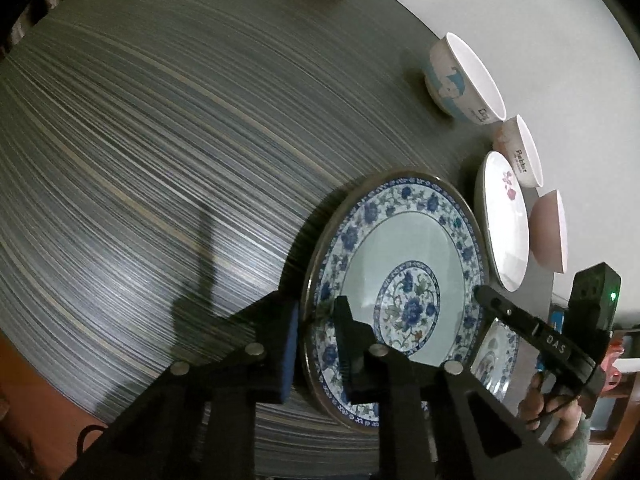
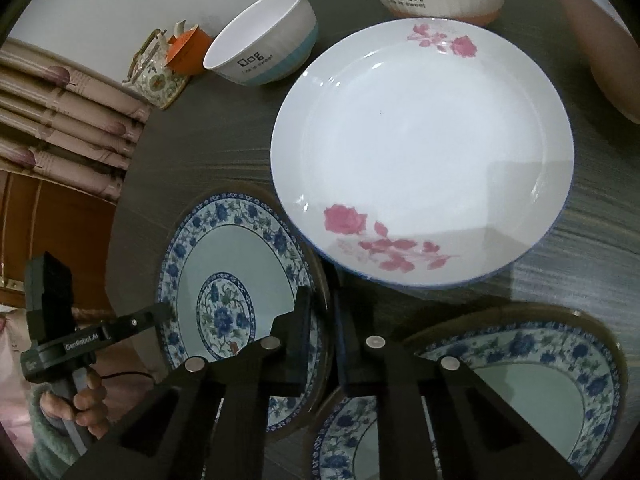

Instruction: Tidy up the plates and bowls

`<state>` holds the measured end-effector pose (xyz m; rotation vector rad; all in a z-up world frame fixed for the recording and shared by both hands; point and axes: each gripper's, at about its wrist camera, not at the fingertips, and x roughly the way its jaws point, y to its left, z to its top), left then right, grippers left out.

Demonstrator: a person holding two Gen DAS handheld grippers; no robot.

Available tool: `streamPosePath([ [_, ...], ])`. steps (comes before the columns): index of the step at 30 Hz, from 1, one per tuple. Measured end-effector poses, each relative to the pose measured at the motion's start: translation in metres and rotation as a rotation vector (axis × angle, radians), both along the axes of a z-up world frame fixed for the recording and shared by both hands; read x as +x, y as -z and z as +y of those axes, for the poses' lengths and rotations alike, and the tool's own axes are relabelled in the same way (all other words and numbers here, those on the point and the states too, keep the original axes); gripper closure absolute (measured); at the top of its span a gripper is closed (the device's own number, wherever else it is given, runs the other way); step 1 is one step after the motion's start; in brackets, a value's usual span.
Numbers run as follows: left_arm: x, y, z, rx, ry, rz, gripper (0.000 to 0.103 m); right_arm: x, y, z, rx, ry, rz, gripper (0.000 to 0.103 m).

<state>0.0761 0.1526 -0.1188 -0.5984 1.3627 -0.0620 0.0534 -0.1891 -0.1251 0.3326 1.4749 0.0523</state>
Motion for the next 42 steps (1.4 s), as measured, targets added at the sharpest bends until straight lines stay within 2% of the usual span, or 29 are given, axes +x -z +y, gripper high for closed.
streamPosePath([
  [5, 0.003, -0.010, -0.002, 0.049, 0.015, -0.033, 0.086, -0.009, -0.003, 0.010, -0.013, -0.004, -0.008, 0.091],
  [15, 0.001, -0.024, 0.014, 0.092, 0.013, -0.085, 0.086, -0.025, -0.010, 0.039, -0.020, 0.010, -0.039, 0.091],
  [32, -0.002, -0.017, 0.052, 0.111, -0.052, -0.095, 0.086, -0.056, 0.004, 0.074, -0.032, 0.004, -0.019, 0.091],
  [42, -0.004, -0.007, 0.058, 0.120, -0.075, -0.093, 0.085, -0.054, 0.009, 0.087, -0.027, 0.001, -0.015, 0.091],
])
